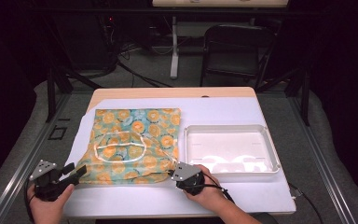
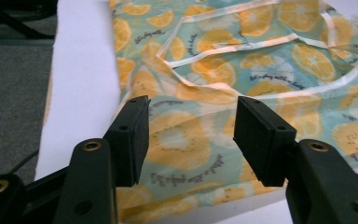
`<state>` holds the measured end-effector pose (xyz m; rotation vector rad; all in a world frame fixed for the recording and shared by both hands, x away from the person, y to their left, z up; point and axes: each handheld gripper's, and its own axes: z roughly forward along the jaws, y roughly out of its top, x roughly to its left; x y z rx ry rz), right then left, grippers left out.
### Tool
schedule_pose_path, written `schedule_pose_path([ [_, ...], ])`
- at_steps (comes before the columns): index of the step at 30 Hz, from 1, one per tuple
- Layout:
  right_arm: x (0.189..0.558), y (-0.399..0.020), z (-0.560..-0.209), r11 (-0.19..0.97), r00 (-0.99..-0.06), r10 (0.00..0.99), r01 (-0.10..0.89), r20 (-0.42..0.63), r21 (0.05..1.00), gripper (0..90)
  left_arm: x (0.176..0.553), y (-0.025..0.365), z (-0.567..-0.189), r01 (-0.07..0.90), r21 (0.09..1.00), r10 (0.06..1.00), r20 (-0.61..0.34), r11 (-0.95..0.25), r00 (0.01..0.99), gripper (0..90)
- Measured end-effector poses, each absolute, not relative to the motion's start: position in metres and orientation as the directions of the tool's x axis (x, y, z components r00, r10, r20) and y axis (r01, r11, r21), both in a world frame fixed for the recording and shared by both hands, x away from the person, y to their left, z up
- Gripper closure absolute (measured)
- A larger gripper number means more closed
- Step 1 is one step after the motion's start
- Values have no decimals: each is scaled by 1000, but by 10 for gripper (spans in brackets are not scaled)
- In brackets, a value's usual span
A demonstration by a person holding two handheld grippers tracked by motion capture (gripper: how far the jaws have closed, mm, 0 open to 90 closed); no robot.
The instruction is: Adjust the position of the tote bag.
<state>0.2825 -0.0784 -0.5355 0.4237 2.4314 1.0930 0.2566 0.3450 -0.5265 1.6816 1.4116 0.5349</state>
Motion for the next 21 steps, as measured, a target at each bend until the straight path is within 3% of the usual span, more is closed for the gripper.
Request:
schedule_pose_path([
  [21, 281, -77, -539, 674, -858, 421, 79, -294, 734, 873, 266, 369, -547, 669, 720, 913, -377, 185, 154, 404],
])
